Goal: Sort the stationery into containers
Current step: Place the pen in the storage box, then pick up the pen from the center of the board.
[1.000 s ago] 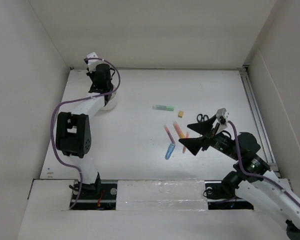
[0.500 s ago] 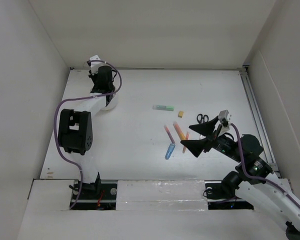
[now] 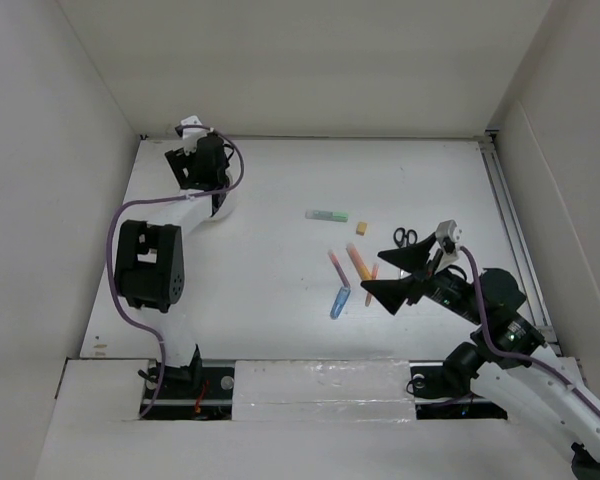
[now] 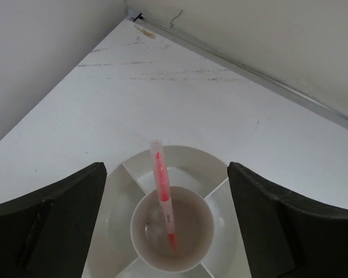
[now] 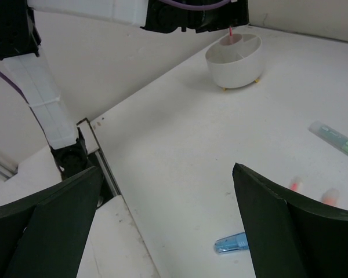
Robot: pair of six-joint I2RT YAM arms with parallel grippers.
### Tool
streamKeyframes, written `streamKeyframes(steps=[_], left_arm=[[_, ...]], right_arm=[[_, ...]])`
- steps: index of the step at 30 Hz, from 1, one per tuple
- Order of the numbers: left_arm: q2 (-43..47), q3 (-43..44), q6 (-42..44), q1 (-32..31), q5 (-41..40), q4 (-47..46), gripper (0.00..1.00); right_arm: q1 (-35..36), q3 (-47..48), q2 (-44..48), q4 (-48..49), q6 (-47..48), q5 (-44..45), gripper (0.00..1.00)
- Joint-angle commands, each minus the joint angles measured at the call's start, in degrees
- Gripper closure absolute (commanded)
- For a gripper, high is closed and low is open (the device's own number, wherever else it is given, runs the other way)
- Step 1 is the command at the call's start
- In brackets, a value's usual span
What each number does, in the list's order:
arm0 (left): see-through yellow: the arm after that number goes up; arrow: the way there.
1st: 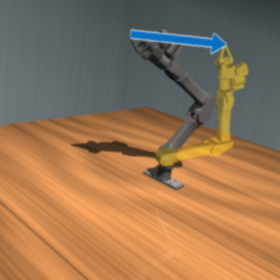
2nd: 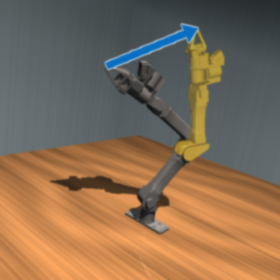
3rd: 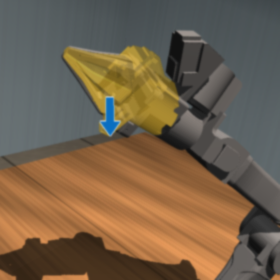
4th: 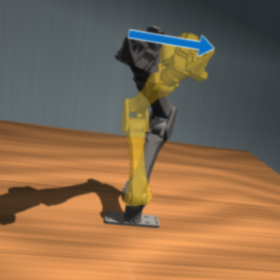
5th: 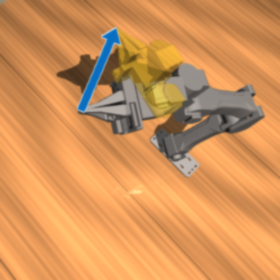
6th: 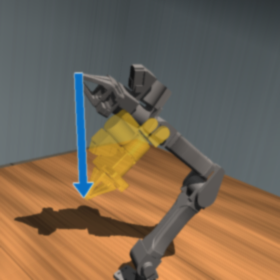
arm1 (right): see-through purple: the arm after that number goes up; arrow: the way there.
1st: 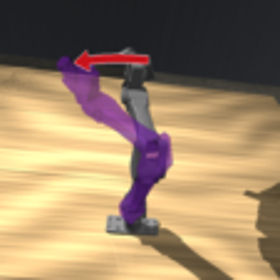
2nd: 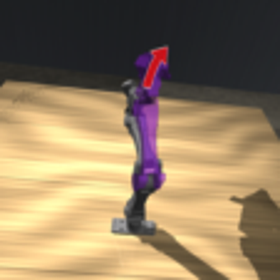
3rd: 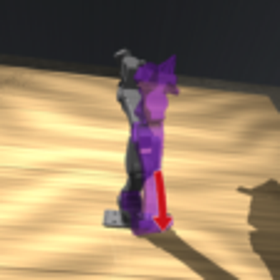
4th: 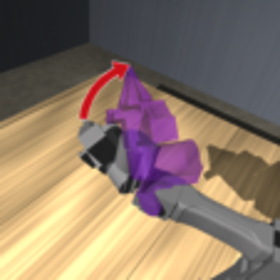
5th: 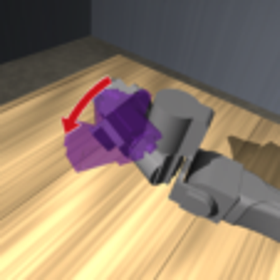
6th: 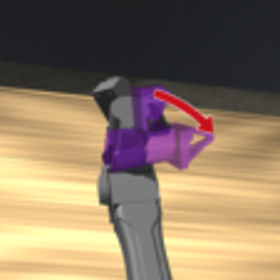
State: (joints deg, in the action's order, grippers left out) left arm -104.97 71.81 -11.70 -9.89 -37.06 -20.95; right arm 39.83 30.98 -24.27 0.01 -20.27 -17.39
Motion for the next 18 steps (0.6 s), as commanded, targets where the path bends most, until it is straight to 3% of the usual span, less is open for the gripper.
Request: streamKeyframes(steps=[1,2,3,11,18], left_arm=[[8.6,-0.1,-2.3,0.1,1.3,-1.7,0.16],[10.8,-0.1,-3.2,0.1,1.8,-1.7,0.04],[11.9,0.6,-3.8,0.1,1.8,-1.2,0.0],[18.8,11.8,-4.0,-3.8,-2.7,10.5,0.0],[23.6,26.2,-12.6,-3.8,8.1,30.8,0.0]], right_arm=[[0.4,1.2,-0.8,1.0,0.8,1.7,0.0],[0.4,1.2,-2.0,1.0,1.4,1.7,0.0],[0.4,1.2,-2.9,1.0,1.4,3.1,0.0],[0.4,4.9,-14.1,0.3,0.8,10.0,0.0],[-0.1,12.3,-24.3,0.3,11.1,5.0,0.0]])
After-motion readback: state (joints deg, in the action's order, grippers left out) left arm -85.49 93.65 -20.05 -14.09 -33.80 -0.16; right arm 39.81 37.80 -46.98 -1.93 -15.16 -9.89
